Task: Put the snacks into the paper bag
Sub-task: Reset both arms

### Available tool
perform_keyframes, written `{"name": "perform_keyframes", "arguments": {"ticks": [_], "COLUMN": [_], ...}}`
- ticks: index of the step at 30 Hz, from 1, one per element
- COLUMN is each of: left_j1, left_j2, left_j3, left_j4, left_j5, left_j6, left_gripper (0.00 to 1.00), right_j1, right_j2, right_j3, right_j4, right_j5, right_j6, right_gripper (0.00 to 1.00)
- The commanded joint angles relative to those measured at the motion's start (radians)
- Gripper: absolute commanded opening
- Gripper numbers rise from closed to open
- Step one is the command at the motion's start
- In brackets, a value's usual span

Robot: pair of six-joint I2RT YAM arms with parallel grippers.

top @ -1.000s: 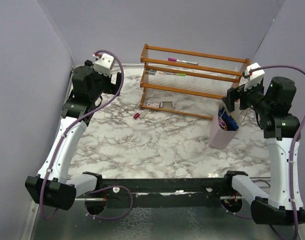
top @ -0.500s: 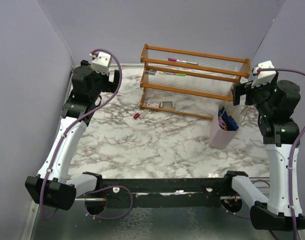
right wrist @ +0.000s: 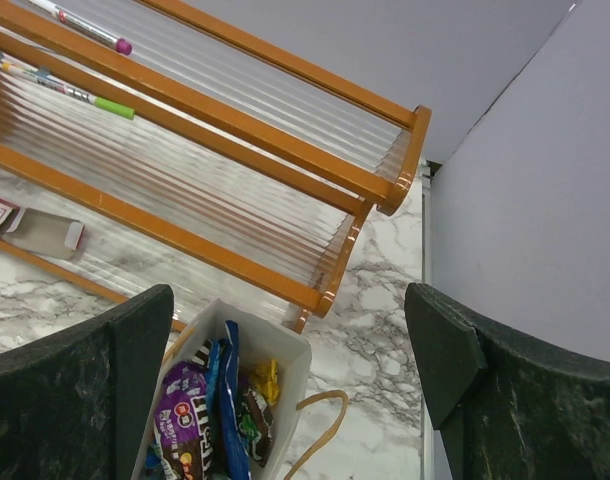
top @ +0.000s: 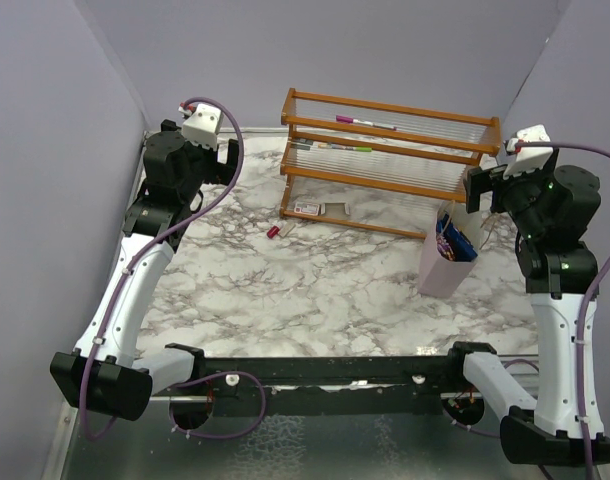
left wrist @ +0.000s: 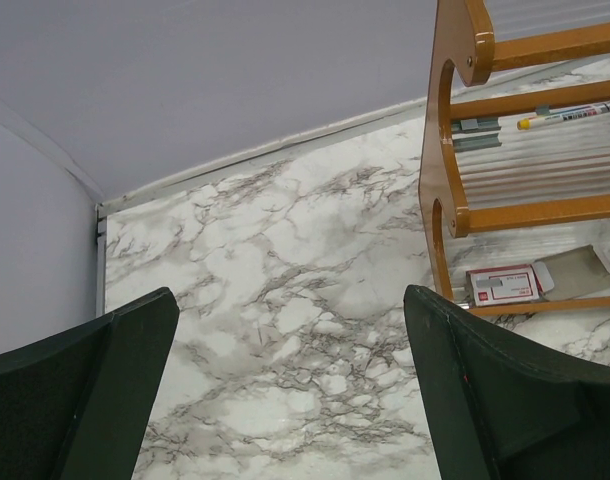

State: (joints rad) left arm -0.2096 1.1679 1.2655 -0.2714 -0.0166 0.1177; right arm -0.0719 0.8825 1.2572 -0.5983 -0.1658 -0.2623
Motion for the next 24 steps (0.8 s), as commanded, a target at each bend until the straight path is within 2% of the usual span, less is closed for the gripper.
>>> {"name": "perform_keyframes", "arguments": {"ticks": [1, 24], "left_j1": [0.004, 0.004], "left_j2": [-0.013, -0.022], "left_j3": [-0.002, -0.003], "left_j4": [0.025, 0.024], "left_j5": [-0.025, -0.029], "left_j6": [-0.012, -0.014], "left_gripper": [0.99, 0.99], "right_j1": [0.000, -0.011], "right_j2": [-0.014, -0.038], "right_j3": [-0.008, -0.017], "right_j4": [0.031, 0.031], "right_j5": [0.027, 0.026], "right_j6": [0.012, 0.016], "right_gripper": [1.00, 0.99]}}
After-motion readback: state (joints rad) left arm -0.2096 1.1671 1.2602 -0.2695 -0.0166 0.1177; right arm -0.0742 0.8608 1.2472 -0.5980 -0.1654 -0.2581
